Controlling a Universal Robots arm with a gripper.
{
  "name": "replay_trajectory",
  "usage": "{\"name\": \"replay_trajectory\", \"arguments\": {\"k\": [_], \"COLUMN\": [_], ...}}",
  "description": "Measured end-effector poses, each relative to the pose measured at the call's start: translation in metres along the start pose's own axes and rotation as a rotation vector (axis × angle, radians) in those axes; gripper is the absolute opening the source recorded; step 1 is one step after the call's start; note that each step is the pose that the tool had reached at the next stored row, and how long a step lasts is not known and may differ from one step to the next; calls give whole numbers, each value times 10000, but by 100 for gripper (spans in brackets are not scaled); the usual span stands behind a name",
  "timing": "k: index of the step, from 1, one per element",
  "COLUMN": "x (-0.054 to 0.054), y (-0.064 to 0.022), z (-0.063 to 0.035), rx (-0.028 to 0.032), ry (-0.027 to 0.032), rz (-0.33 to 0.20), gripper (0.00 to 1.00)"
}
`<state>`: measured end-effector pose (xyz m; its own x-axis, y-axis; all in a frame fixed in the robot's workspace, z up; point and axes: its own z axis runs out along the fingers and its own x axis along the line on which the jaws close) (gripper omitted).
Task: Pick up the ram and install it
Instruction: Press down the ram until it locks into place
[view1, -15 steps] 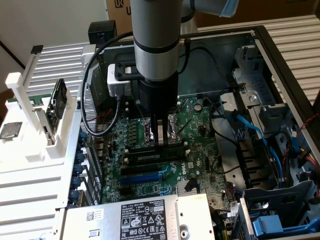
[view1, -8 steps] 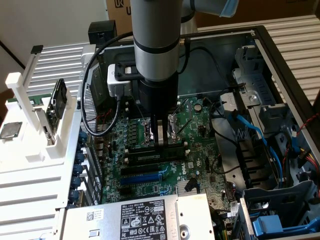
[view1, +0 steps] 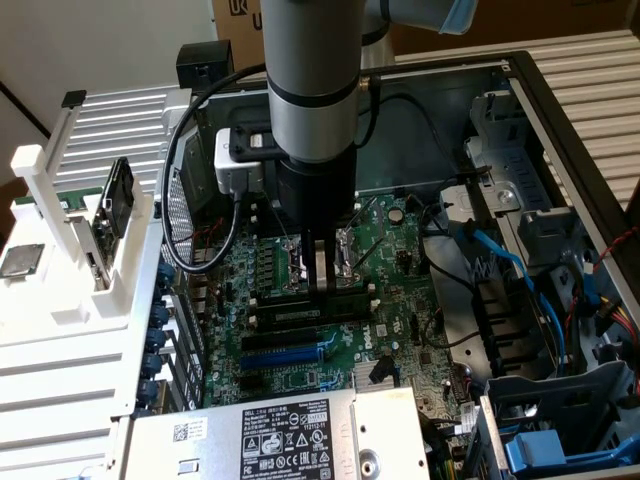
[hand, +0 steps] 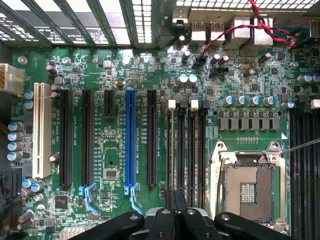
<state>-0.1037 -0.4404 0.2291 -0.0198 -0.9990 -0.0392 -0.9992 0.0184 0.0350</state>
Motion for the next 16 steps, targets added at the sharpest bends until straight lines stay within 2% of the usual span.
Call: {"name": "replay_trajectory", "arguments": {"k": [16], "x": [7], "y": [1], "z": [9], "rx": [0], "ry": [1], "rz": [0], "gripper": [10]}}
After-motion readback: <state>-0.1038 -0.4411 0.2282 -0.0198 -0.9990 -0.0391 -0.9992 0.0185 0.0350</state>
